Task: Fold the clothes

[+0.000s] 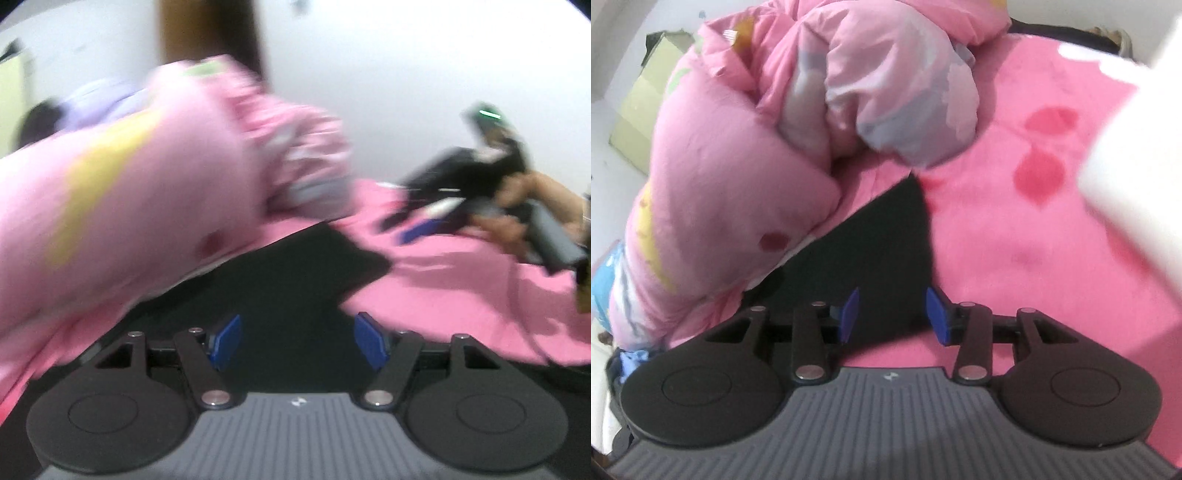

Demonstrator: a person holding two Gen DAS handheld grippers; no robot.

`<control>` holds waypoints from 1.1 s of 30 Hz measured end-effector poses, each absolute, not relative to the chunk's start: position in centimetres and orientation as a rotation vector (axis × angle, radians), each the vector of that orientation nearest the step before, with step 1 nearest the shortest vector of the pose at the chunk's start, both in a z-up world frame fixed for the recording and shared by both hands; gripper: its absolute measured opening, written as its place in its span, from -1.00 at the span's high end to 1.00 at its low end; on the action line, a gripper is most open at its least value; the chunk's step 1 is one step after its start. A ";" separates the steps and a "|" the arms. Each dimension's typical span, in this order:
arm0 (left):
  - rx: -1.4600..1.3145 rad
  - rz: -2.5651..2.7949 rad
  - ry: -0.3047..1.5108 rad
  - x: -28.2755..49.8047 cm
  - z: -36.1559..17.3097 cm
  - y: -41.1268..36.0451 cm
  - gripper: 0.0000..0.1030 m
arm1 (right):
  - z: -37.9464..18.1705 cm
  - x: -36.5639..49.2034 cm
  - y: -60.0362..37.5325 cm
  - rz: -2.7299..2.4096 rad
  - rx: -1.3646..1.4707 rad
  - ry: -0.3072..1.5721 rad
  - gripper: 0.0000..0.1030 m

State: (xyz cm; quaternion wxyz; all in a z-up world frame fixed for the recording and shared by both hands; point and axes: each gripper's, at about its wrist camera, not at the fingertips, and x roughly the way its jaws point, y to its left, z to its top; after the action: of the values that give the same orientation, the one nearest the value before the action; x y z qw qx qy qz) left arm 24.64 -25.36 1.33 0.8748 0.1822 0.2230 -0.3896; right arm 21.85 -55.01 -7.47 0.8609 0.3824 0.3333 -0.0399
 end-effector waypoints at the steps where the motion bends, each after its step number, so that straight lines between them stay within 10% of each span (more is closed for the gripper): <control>1: 0.397 -0.831 0.457 24.9 0.6 -27.5 -0.32 | -7.5 22.8 -55.4 -0.076 0.786 0.706 0.22; 17: 0.578 -0.865 0.451 28.3 -7.4 -42.5 0.29 | -10.3 33.4 -57.7 0.011 0.616 0.696 0.29; 21: 0.521 -0.876 0.487 28.8 -7.5 -42.4 0.83 | -10.6 34.1 -57.3 0.009 0.594 0.703 0.85; 33: -0.001 -0.857 0.601 29.6 -3.4 -36.1 0.88 | -5.4 32.6 -54.4 0.084 0.563 0.610 0.97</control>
State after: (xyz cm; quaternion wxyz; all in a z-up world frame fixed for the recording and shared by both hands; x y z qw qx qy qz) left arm 29.63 -36.08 -3.36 0.8660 -0.0006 0.2871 -0.4094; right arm 32.62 -54.38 -5.42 0.9143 0.2734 0.2960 0.0408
